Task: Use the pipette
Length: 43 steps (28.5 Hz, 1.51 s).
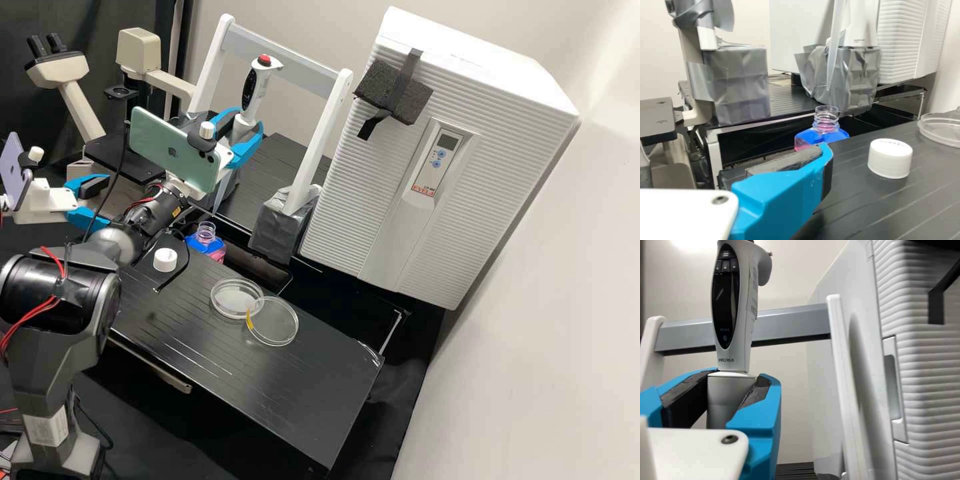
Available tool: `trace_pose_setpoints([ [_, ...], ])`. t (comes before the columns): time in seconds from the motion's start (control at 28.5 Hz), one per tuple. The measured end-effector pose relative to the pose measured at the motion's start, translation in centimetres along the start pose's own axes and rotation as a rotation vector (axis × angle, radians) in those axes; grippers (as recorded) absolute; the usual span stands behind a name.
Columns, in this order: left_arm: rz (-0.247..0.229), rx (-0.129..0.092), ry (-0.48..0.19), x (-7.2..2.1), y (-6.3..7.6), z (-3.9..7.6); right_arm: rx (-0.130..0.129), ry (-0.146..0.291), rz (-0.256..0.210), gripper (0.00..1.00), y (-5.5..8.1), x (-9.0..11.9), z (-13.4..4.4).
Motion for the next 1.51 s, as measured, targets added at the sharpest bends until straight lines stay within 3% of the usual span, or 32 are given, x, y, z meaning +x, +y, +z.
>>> trace_pose_setpoints([
  [0.07, -0.003, 0.0, -0.002, 0.03, -0.1, 0.0, -0.005, 0.004, 0.015, 0.0, -0.1, 0.0, 0.2],
  [0.28, -0.017, -0.004, -0.001, 0.16, -0.5, 0.1, -0.022, -0.017, -0.011, 0.0, -1.2, -0.1, 1.1],
  [0.49, -0.036, -0.026, -0.005, 0.62, -1.1, 0.2, -0.027, -0.025, -0.022, 0.0, -1.6, -0.1, 1.4],
  [0.88, -0.034, -0.026, -0.019, 0.74, -1.1, 0.6, -0.024, -0.022, -0.019, 0.0, -1.3, -0.1, 1.2],
  [1.19, -0.034, -0.026, -0.019, 0.74, -1.1, 0.6, 0.003, 0.005, 0.008, 0.0, 0.4, -0.3, -0.2],
  [1.4, -0.034, -0.026, -0.019, 0.74, -1.1, 0.6, 0.01, 0.013, -0.016, 0.0, -0.3, -0.5, -0.5],
  [1.51, -0.034, -0.026, -0.019, 0.74, -1.1, 0.6, -0.003, -0.005, -0.042, 0.0, -1.0, -0.8, 0.2],
])
